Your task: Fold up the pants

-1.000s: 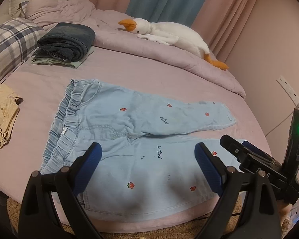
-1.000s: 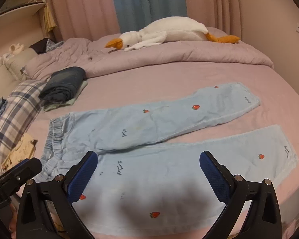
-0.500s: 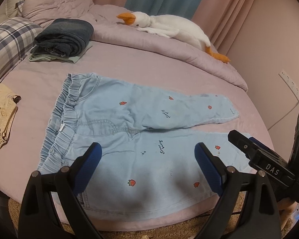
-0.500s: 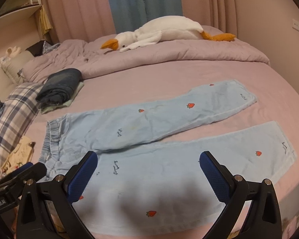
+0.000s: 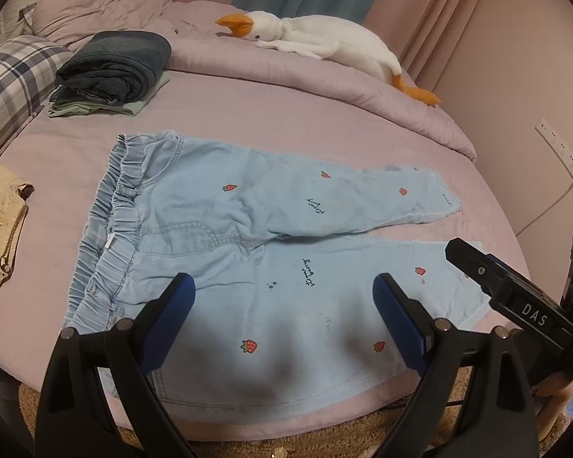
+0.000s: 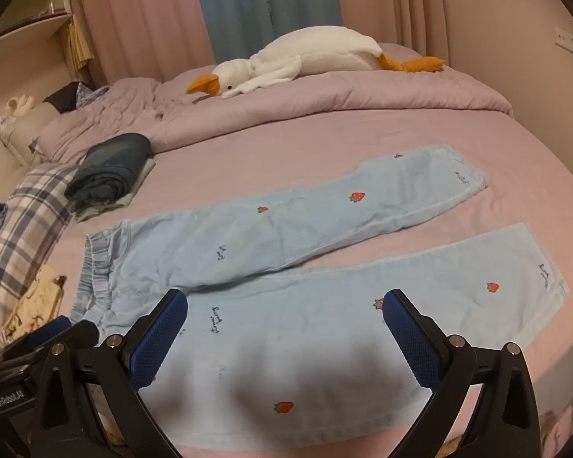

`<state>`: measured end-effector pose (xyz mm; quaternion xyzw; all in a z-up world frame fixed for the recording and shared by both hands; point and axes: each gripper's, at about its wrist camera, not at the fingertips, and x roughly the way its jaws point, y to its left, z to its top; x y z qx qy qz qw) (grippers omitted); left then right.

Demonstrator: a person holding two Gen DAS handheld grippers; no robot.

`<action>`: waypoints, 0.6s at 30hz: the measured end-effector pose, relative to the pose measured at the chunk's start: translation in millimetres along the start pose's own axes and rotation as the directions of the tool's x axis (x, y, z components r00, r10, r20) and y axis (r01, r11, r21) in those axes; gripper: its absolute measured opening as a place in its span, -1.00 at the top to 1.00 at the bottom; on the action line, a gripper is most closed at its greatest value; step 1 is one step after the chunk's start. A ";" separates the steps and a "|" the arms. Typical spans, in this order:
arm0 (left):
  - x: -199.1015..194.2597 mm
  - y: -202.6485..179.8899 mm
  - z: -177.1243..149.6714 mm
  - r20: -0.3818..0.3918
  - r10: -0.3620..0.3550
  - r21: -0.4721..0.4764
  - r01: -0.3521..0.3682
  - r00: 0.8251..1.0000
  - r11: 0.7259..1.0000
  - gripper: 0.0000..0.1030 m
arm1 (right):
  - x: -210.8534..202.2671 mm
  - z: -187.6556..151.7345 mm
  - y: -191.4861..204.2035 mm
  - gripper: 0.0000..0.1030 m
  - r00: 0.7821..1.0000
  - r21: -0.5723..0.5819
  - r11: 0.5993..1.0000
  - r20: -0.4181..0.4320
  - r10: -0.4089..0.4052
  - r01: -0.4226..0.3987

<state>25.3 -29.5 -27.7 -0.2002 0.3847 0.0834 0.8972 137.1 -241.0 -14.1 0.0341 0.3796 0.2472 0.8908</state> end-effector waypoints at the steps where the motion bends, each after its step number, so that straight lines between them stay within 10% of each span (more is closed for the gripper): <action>1: 0.0 -0.9 -0.5 -0.004 -0.001 0.001 0.001 1.000 1.000 -0.82 | -0.2 -0.2 -1.1 -0.98 1.000 0.003 1.000 0.001 -0.001 0.001; 18: 11.0 -5.1 -0.6 -0.035 -0.008 0.004 0.009 0.999 1.000 -0.82 | -0.7 -1.9 -16.3 -0.98 1.000 0.044 0.999 -0.002 -0.016 0.016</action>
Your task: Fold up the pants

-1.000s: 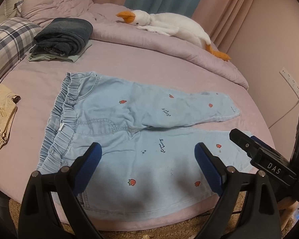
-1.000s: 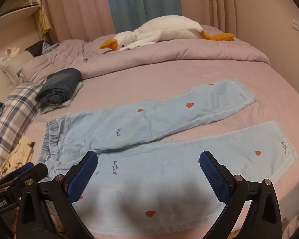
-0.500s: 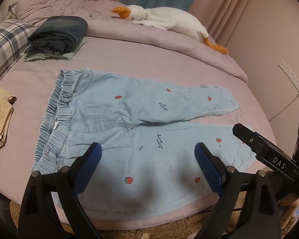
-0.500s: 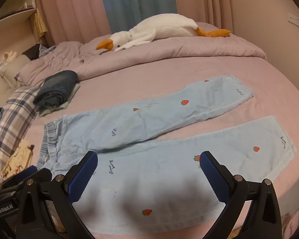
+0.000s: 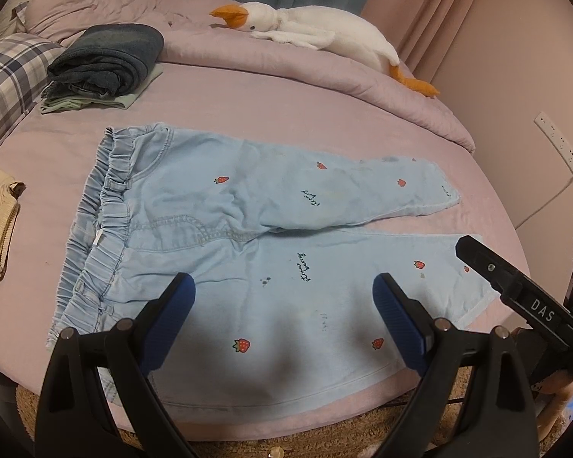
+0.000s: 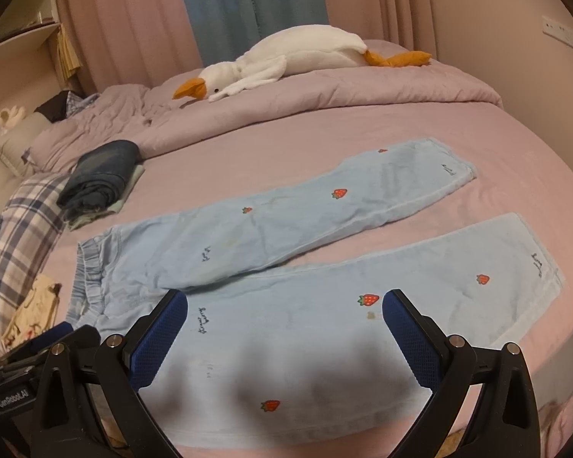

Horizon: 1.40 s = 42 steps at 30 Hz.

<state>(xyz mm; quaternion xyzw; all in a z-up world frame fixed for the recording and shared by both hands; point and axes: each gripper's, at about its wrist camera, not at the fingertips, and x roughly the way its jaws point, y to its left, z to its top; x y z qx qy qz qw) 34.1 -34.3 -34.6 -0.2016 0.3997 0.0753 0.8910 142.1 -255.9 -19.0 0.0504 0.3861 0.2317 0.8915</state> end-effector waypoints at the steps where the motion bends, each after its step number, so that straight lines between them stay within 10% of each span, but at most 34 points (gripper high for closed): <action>1: 0.1 0.7 0.1 -0.002 0.000 -0.002 0.000 1.000 1.000 -0.82 | 0.4 0.0 -1.1 -0.98 1.000 0.004 1.000 -0.001 0.000 0.000; 19: -5.2 34.5 1.6 0.009 0.077 -0.062 -0.076 0.997 0.995 -0.82 | -0.1 -0.9 -33.2 -0.98 1.000 0.073 0.997 -0.004 -0.005 0.006; 26: -8.8 125.6 -17.6 -0.043 0.239 -0.209 -0.243 0.970 0.947 -0.81 | 12.6 -3.8 -157.2 -0.98 0.983 0.276 0.944 -0.016 -0.183 0.180; 30: 8.4 163.4 -32.7 -0.124 0.204 -0.300 -0.233 0.971 0.925 -0.71 | 26.7 -17.1 -245.8 -0.97 0.960 0.413 0.866 -0.114 -0.257 0.281; 39: 42.6 178.3 -40.9 -0.125 0.002 -0.433 -0.056 0.992 0.900 0.71 | 46.7 -24.8 -328.8 -0.52 0.955 0.542 0.787 -0.137 -0.262 0.294; 42: 38.6 178.3 -39.0 -0.118 0.001 -0.469 -0.057 0.993 0.881 0.73 | 46.7 -17.1 -327.1 0.31 0.937 0.514 0.784 -0.157 -0.313 0.348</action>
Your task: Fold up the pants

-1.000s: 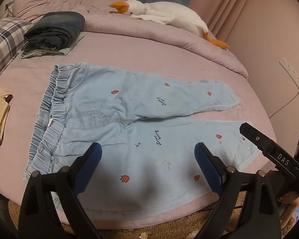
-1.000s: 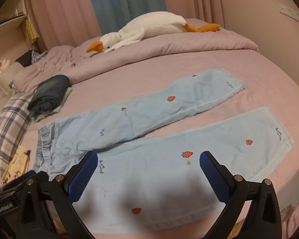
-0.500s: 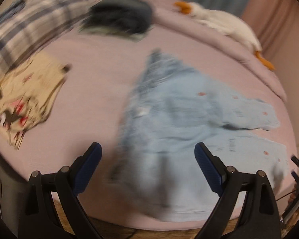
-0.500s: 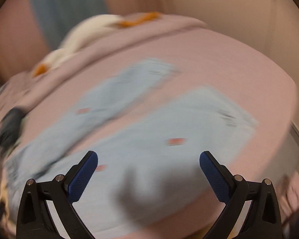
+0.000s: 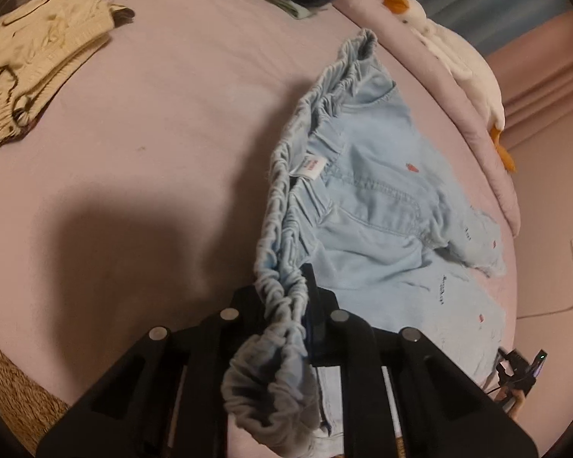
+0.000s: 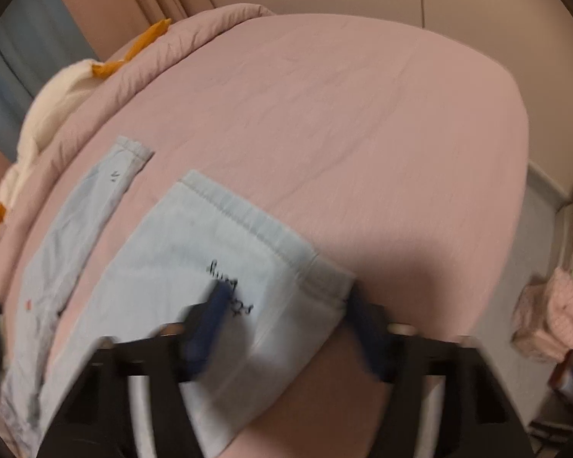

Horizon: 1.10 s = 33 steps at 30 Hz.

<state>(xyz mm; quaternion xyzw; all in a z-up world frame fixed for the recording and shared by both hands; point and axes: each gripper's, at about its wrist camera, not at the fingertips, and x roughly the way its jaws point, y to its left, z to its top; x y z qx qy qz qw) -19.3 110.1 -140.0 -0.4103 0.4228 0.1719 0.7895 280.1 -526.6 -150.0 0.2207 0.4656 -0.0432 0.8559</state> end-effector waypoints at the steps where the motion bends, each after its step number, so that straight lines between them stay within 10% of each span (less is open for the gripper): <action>1: -5.6 2.2 0.6 0.006 -0.004 -0.004 0.004 1.000 1.000 0.73 | 0.3 2.2 4.7 0.62 1.000 -0.015 1.000 -0.002 -0.011 0.011; 10: -38.0 17.5 12.5 0.035 0.059 0.036 -0.060 0.998 0.998 0.71 | -45.5 3.7 1.8 0.74 0.985 -0.023 0.986 0.057 0.164 -0.163; 15: -16.7 30.4 10.9 -0.018 0.066 0.013 -0.065 0.998 0.998 0.69 | -0.2 -16.2 -9.5 0.75 0.995 0.002 0.996 -0.052 0.086 -0.086; 33: -18.3 20.7 13.9 -0.021 0.183 0.087 -0.180 0.983 0.980 0.51 | -15.8 -17.4 -28.3 0.76 0.999 0.049 0.998 -0.005 0.040 -0.040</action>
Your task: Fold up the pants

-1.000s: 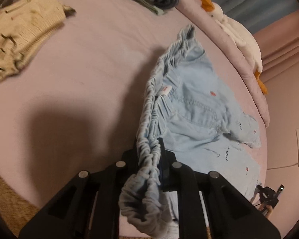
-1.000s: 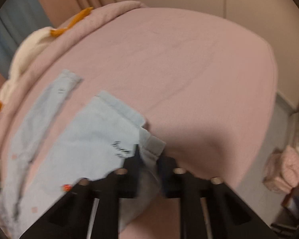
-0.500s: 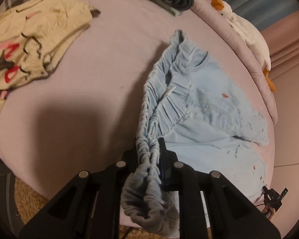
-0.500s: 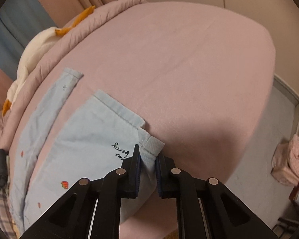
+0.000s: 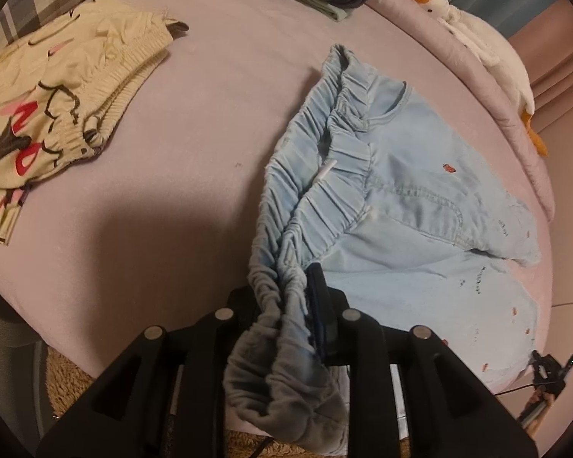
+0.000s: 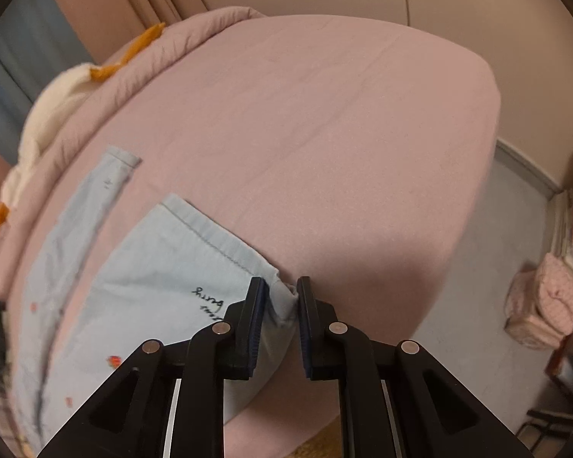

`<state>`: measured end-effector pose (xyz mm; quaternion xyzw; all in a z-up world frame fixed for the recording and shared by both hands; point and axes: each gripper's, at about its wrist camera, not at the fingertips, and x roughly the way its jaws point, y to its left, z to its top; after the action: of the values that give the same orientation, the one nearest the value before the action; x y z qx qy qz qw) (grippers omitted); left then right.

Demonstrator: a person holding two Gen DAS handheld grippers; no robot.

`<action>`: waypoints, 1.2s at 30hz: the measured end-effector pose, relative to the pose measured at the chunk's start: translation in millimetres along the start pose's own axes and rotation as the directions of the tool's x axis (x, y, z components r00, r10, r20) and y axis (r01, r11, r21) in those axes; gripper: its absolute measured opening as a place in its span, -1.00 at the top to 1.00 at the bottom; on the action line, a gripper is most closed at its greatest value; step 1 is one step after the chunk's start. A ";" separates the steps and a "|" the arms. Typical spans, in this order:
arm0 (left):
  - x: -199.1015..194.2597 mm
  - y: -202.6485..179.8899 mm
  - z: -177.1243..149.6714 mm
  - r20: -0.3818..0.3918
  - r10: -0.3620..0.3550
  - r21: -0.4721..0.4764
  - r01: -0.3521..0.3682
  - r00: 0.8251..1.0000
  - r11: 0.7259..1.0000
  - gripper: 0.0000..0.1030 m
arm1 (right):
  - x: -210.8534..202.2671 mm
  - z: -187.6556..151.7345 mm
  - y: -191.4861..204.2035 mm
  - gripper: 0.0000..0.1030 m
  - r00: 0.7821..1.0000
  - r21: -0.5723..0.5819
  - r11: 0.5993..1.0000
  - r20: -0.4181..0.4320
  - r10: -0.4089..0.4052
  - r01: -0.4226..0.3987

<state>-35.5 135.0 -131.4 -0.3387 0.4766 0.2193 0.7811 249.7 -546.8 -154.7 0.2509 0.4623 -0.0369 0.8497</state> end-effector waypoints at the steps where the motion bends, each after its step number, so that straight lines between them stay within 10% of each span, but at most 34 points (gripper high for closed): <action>1: 1.2 -3.1 1.2 0.004 0.014 0.009 -0.014 1.000 1.000 0.50 | -1.5 0.6 -0.1 0.76 1.000 0.000 1.000 0.002 0.004 -0.004; 6: 5.5 -3.3 2.0 0.011 0.027 0.013 -0.027 1.000 1.000 0.49 | -3.2 -0.6 5.3 0.77 0.999 -0.021 1.000 0.037 -0.011 0.012; 10: 5.2 -2.4 1.7 0.009 0.026 0.001 -0.026 1.000 1.000 0.45 | 12.7 -1.4 -12.9 0.95 0.965 0.005 0.966 0.037 -0.259 0.259; 21: -51.6 -13.2 10.3 0.134 0.052 0.006 -0.053 0.990 0.999 -0.61 | -22.3 -1.4 6.8 0.81 0.994 -0.048 0.995 0.069 -0.080 0.083; 25: -72.7 -34.0 19.2 0.200 0.024 0.031 -0.031 0.979 0.999 -0.69 | -42.2 1.4 55.7 -0.46 0.994 -0.139 0.990 0.109 0.010 0.005; 31: -86.1 -74.1 33.5 0.252 -0.123 0.075 0.108 0.960 0.991 -0.79 | -63.5 -5.7 151.2 -0.46 0.972 -0.331 0.927 0.091 0.215 -0.174; 36: -71.2 -116.4 33.2 0.207 -0.203 0.160 0.172 0.957 0.972 -0.80 | -67.0 -22.8 209.4 -0.46 0.967 -0.446 0.880 0.106 0.233 -0.163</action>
<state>29.7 79.6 -20.0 -0.2998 0.3662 0.1464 0.8686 255.8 -365.2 -29.0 0.0978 0.3626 0.1345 0.9170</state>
